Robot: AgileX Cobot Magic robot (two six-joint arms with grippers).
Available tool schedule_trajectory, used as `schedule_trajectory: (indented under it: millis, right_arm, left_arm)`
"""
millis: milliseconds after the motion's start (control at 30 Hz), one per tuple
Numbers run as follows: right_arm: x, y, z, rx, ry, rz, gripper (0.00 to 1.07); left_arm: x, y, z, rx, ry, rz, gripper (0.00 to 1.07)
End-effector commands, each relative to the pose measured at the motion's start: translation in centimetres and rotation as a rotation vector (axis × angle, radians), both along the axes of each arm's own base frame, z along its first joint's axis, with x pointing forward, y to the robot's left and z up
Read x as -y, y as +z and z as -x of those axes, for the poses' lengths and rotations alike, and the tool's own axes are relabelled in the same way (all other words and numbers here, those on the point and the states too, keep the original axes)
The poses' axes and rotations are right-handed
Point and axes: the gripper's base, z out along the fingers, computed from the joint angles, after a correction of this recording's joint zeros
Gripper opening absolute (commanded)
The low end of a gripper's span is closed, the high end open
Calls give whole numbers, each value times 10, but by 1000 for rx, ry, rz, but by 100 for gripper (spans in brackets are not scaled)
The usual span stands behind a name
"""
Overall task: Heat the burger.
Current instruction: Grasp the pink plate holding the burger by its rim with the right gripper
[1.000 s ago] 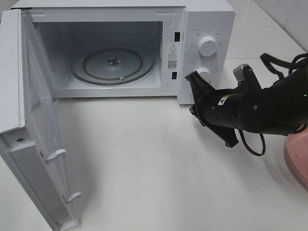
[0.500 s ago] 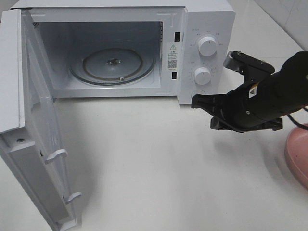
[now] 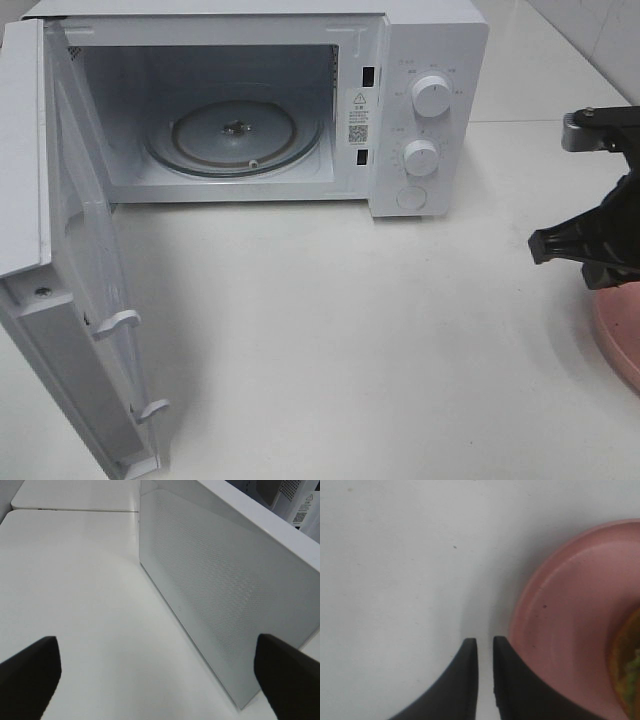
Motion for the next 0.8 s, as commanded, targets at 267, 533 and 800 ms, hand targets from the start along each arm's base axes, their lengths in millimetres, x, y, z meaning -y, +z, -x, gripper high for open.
schedule_trajectory:
  millis: [267,533,800]
  right_arm:
    - [23,3,-2,-1,-15,69,75]
    - [23,-13,-8,-49,5,89,101]
    - [21,-37,-14,-125,-10,90,98]
  left_arm:
    - [1,-1,3,10,-2,6,98]
    - [1,-1,3,10,-2,6,98]
    - [1,-1,3,10,-2,6,98]
